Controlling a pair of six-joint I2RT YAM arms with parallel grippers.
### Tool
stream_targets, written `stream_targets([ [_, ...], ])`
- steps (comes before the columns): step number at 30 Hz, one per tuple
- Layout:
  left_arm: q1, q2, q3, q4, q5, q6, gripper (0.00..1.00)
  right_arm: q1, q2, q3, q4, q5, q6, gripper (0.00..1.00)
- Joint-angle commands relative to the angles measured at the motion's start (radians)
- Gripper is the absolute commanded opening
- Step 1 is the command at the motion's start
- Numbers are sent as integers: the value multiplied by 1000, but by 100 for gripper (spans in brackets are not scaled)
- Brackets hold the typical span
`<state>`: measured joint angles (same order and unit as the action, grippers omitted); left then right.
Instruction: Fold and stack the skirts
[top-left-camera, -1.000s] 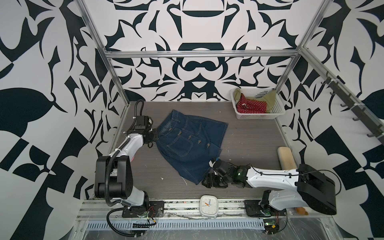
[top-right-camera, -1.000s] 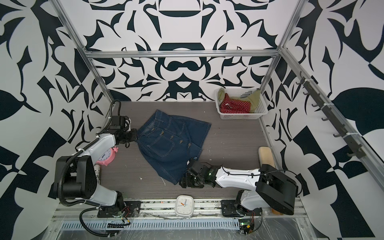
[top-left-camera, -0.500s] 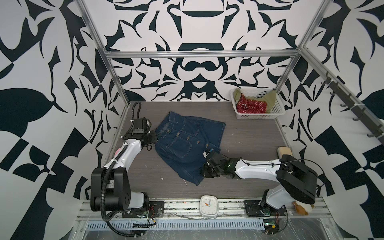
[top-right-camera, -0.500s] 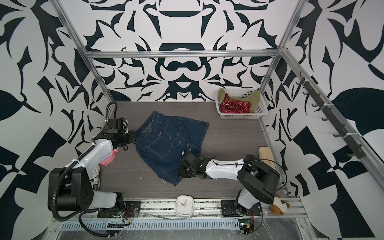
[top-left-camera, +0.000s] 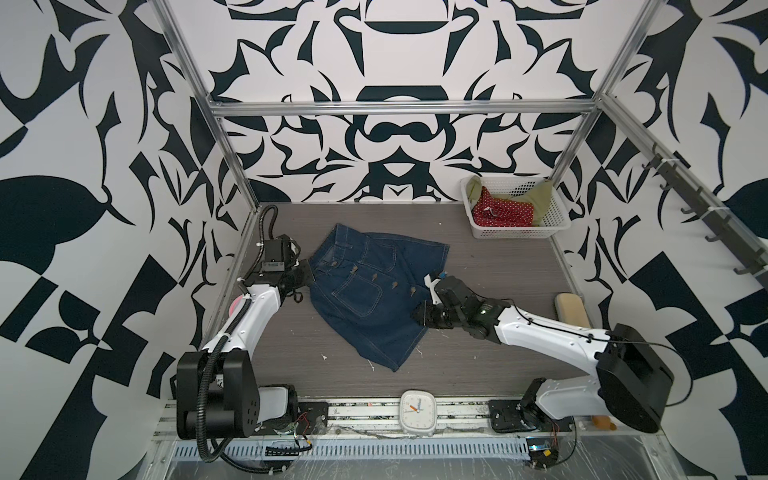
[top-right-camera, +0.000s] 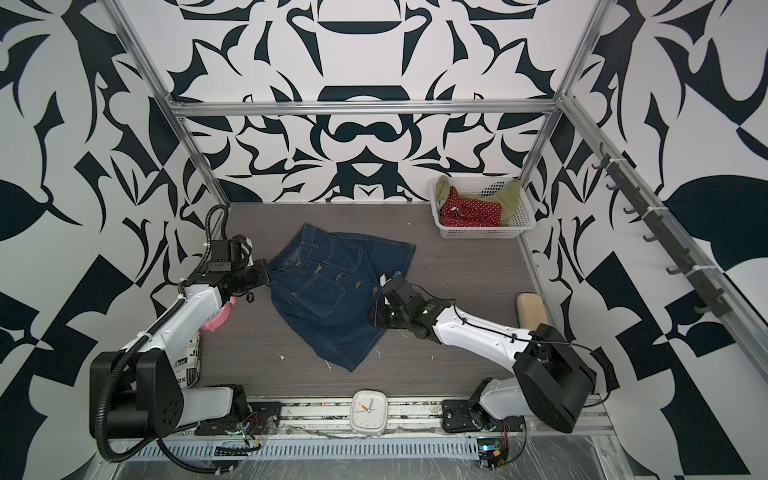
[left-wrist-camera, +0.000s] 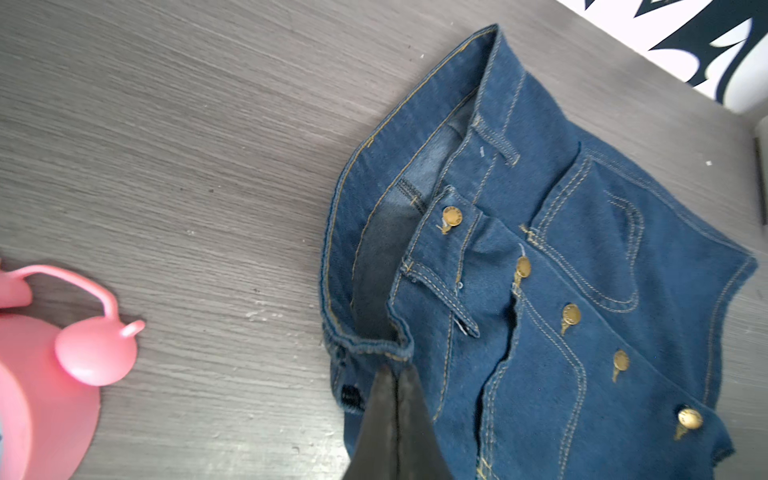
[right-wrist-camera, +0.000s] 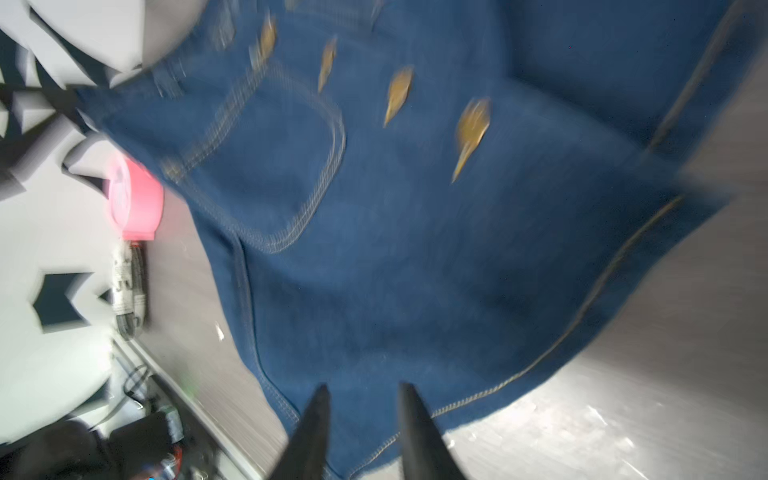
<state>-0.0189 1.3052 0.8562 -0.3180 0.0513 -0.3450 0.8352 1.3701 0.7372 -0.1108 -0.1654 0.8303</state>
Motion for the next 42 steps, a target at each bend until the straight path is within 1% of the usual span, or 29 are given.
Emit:
stream_targets([
  [1, 4, -24, -25, 4, 26, -33, 0, 86, 63, 11, -48, -39, 12, 42],
  [6, 4, -89, -59, -1, 45, -55, 0, 195, 126, -28, 93, -76, 120, 55],
  [10, 4, -106, -80, 2, 40, -52, 0, 207, 236, 14, 145, -105, 125, 56],
  [13, 4, -100, -85, 20, 47, -52, 0, 208, 287, 36, 208, -96, 134, 49],
  [15, 5, -93, -78, 18, 47, -48, 0, 205, 310, 61, 203, -68, 133, 42],
  [17, 5, -95, -74, 22, 46, -48, 0, 202, 318, 87, 185, -39, 123, 29],
  [19, 5, -102, -74, 21, 43, -48, 0, 198, 302, 87, 179, -6, 119, 21],
  [22, 5, -121, -79, 24, 31, -51, 0, 157, 255, 76, 134, 20, 101, 10],
  [24, 5, -127, -77, 24, 20, -54, 0, 106, 194, 41, 116, 26, 88, 5],
  [25, 4, -130, -74, 22, 15, -57, 0, 72, 152, 22, 104, 27, 78, 0],
  [28, 5, -150, -59, 21, 27, -70, 0, -25, 22, 9, -7, 33, 9, 0],
  [31, 5, -191, -28, 16, 58, -81, 0, -76, -114, 53, -143, 95, -84, 0],
  [37, 5, -322, 91, -34, 93, -71, 0, -139, -317, 246, -407, 225, -220, 0],
  [42, 5, -418, 208, -81, 102, -24, 0, -154, -414, 412, -520, 347, -323, 0],
])
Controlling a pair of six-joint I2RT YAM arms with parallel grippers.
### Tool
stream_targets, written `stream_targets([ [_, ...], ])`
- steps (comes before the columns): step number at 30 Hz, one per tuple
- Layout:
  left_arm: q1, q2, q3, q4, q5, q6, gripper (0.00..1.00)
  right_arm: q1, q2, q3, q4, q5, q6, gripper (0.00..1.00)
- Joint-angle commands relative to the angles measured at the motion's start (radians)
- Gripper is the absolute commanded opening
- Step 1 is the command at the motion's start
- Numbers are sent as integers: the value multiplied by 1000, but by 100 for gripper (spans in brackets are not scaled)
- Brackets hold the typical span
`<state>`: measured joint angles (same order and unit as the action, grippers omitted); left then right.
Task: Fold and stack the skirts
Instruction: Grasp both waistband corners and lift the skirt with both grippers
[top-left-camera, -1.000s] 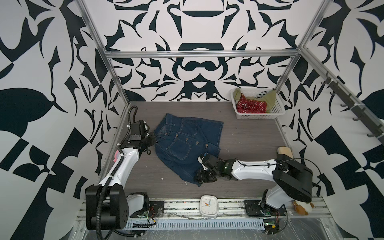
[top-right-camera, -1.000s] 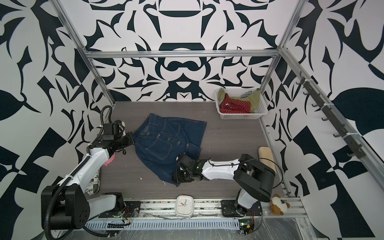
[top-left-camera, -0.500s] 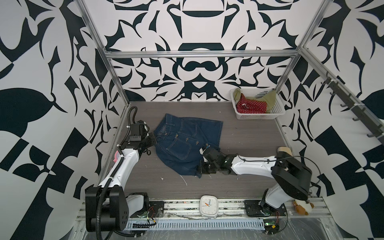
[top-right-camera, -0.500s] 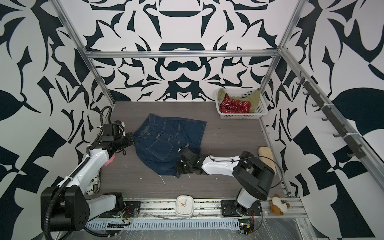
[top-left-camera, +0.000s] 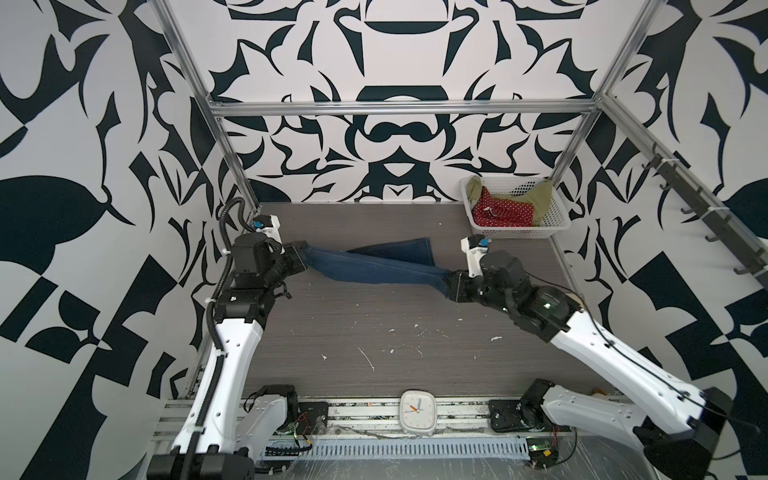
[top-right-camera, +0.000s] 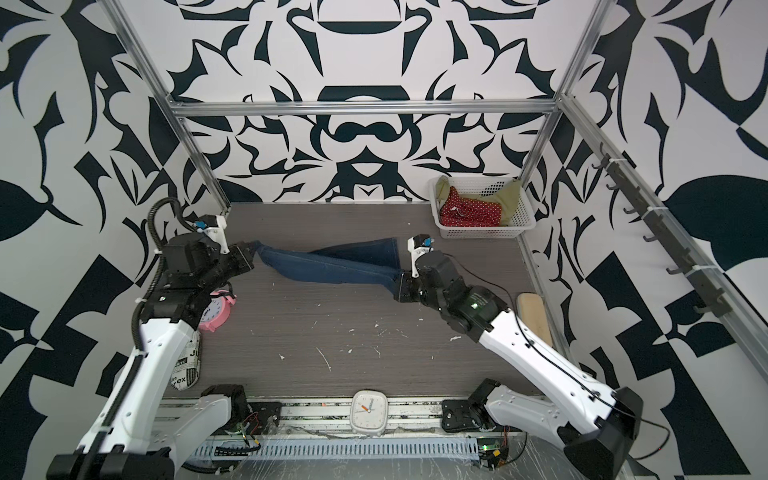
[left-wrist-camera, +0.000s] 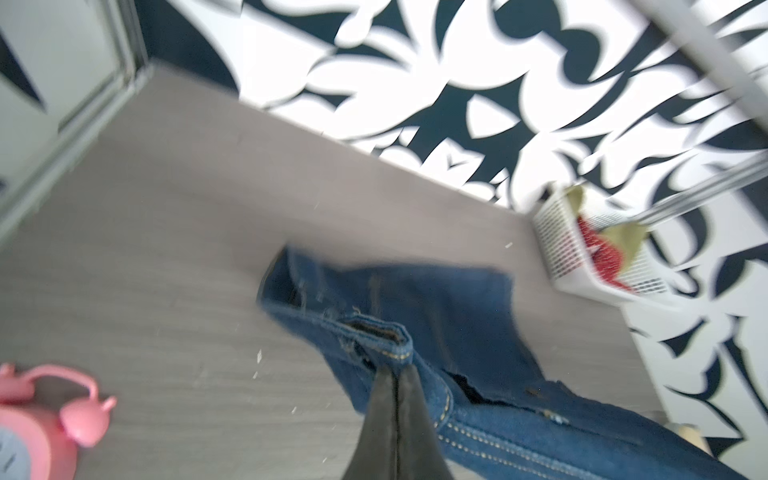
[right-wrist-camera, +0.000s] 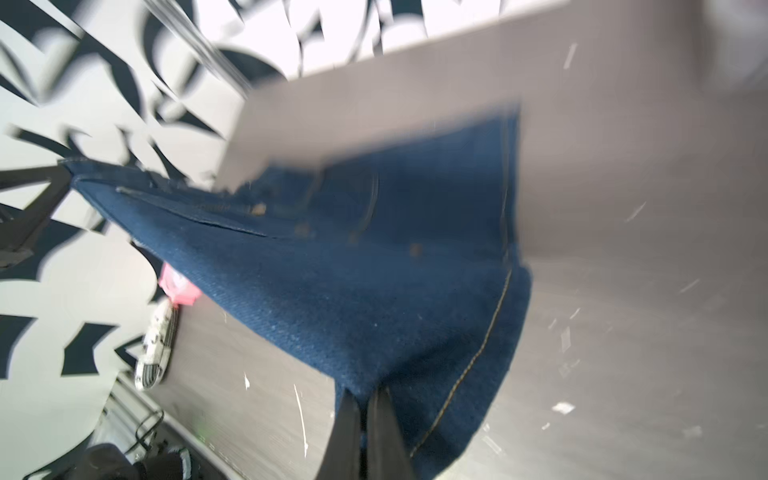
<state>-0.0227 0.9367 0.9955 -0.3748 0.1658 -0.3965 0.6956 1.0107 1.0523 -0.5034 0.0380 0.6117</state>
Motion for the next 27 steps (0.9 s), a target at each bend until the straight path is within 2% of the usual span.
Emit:
stream_targets([
  [1, 8, -62, 91, -30, -12, 36, 0, -17, -66, 122, -137, 164, -120, 0],
  [12, 8, -90, 267, -60, 66, 65, 0, -16, -91, 404, -238, 299, -266, 0],
  [17, 7, 14, 244, 37, 85, 28, 0, -25, 42, 494, -223, 347, -360, 0],
  [19, 7, 75, 238, 112, 115, -6, 0, -66, 108, 526, -195, 309, -380, 0],
  [22, 5, 181, 238, 241, 125, -33, 0, -200, 207, 570, -132, 118, -361, 0],
  [24, -3, 261, 278, 282, 121, -18, 0, -275, 296, 637, -102, 9, -343, 0],
  [27, -51, 418, 398, 318, 118, 72, 0, -315, 458, 822, -113, -45, -362, 0],
])
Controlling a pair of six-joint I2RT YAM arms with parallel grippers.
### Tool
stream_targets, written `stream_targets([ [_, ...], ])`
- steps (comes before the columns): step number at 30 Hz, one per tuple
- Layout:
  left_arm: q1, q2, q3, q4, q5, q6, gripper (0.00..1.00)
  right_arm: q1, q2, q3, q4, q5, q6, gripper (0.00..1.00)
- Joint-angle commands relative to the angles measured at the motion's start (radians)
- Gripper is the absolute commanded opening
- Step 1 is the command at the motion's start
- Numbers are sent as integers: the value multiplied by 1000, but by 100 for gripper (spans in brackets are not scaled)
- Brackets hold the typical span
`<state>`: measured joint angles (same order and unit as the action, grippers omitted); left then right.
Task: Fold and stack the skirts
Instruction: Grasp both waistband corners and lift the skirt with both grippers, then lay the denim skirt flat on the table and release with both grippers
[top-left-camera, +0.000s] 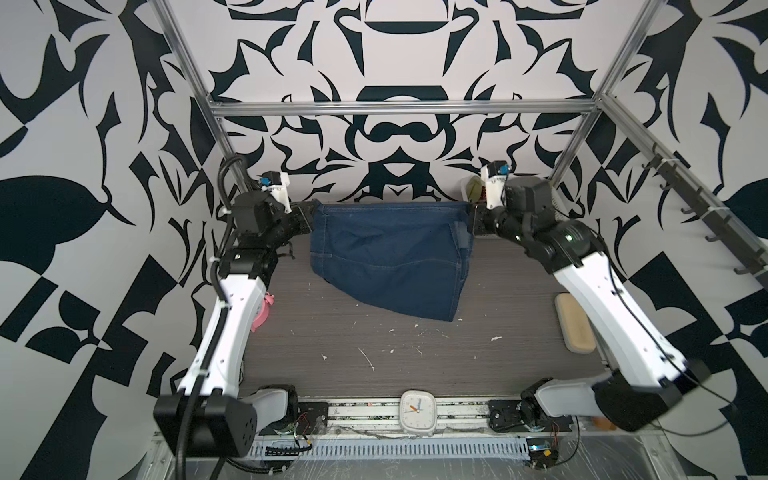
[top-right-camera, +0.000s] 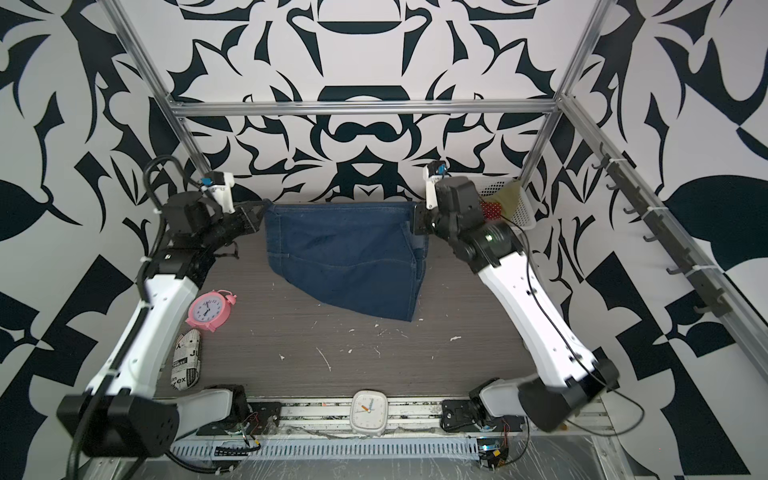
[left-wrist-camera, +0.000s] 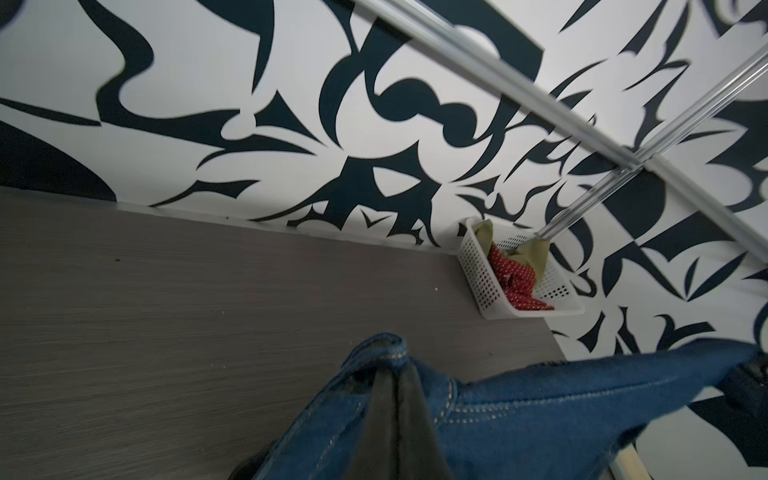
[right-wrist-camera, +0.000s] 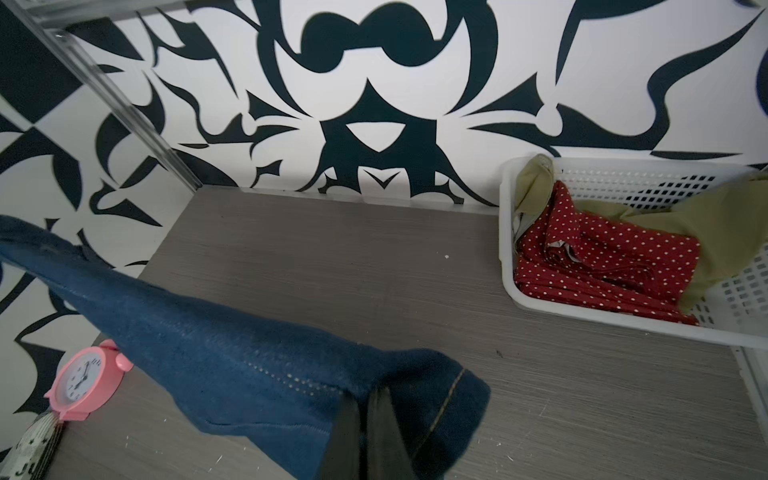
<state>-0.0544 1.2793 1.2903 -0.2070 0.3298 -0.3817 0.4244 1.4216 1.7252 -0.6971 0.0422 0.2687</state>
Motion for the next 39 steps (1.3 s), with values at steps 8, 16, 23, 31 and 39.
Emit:
stream_targets([
  [8, -54, 155, 202, 244, -56, 125, 0, -56, 255, 556, 2, -84, -69, 0],
  [16, -64, -83, -307, 441, -114, 140, 0, -55, 21, 32, 218, -190, -14, 0],
  [23, -64, -313, -840, 487, -244, 26, 48, -50, -369, -776, 470, -377, 195, 24],
  [31, -65, -703, -944, 243, -290, 6, 67, -43, -635, -1060, 277, -364, 232, 56],
  [39, -65, -327, -774, 220, -145, -20, 72, -44, -452, -981, 277, -272, 215, 58],
])
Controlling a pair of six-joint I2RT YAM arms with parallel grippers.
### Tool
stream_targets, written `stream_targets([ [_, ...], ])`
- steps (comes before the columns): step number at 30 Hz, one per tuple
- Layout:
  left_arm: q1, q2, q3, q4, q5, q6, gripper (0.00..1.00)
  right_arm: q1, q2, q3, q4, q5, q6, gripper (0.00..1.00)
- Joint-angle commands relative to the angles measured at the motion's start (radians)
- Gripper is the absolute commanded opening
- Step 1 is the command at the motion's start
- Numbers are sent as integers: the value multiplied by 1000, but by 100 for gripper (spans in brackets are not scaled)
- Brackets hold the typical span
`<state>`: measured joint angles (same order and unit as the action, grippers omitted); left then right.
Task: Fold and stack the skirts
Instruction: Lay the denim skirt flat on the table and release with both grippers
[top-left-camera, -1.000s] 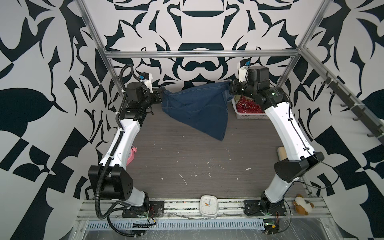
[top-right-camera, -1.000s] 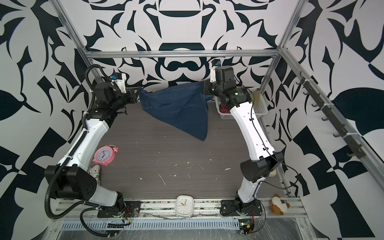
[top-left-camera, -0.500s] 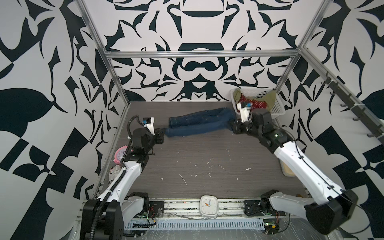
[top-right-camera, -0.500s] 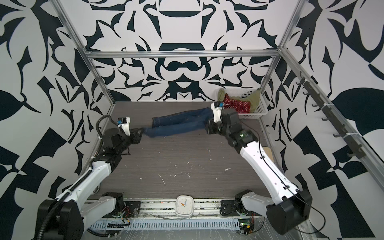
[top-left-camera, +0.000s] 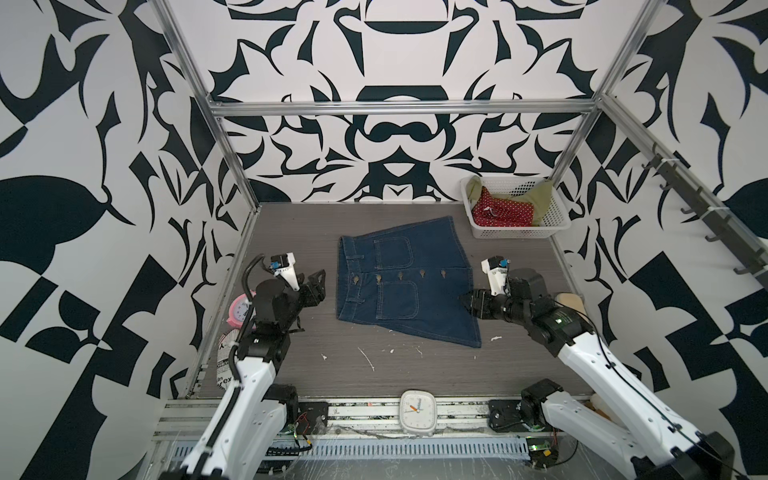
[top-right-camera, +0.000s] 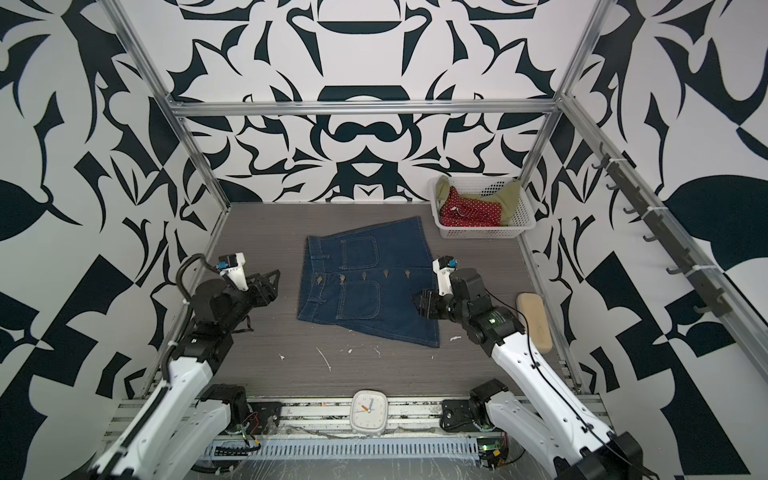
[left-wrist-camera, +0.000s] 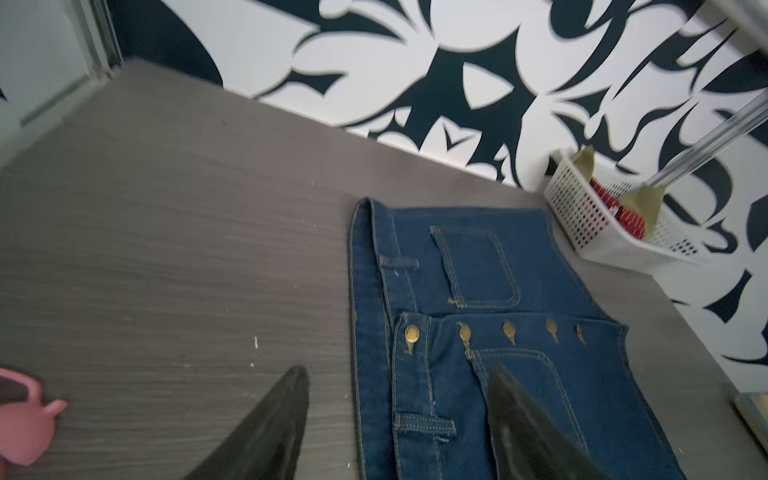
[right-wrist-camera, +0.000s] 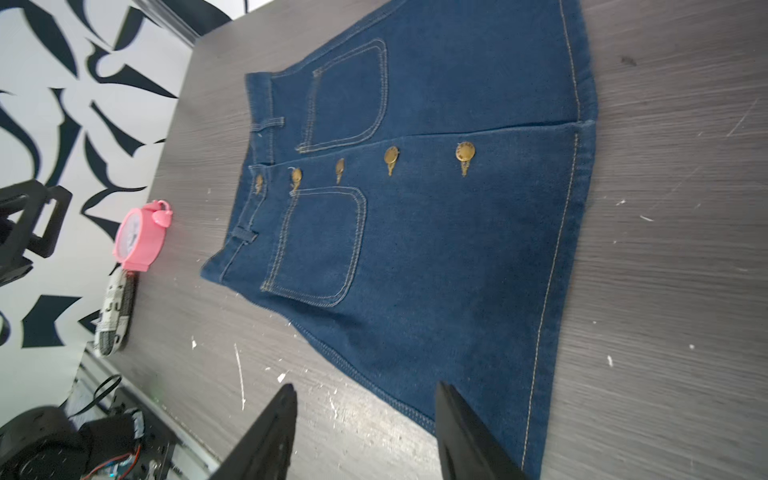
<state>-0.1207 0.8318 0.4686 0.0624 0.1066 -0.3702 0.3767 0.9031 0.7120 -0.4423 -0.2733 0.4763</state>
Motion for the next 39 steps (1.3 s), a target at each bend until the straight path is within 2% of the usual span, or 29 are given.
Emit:
stream_targets([
  [1, 1, 180, 76, -65, 103, -35, 70, 5, 92, 36, 24, 46, 19, 58],
  [4, 0, 267, 101, -93, 144, -59, 69, 5, 110, 10, 16, 81, 52, 58],
  [7, -2, 260, 80, -143, 165, -86, 70, 5, 84, -12, -78, 139, 68, 59],
  [9, -14, 238, 60, -192, 173, -106, 74, 4, 57, -39, -133, 151, 84, 60],
  [14, -103, 214, 29, -303, 133, -142, 83, 4, 6, -141, -175, 83, 163, 70],
  [19, -129, 284, 19, -286, 142, -185, 84, 1, 3, -198, -164, 19, 237, 75],
  [24, -135, 339, 12, -245, 152, -202, 81, -1, -18, -239, -177, 1, 270, 76],
  [32, -192, 472, 11, -163, 150, -223, 77, -17, -16, -319, -86, 5, 315, 79],
  [35, -192, 481, 7, -148, 151, -228, 69, -30, 23, -338, -24, -19, 330, 79],
  [37, -193, 484, 7, -142, 145, -240, 67, -32, 49, -353, 27, -29, 345, 79],
  [39, -193, 488, 2, -124, 159, -249, 54, -32, 69, -360, 68, -36, 355, 78],
])
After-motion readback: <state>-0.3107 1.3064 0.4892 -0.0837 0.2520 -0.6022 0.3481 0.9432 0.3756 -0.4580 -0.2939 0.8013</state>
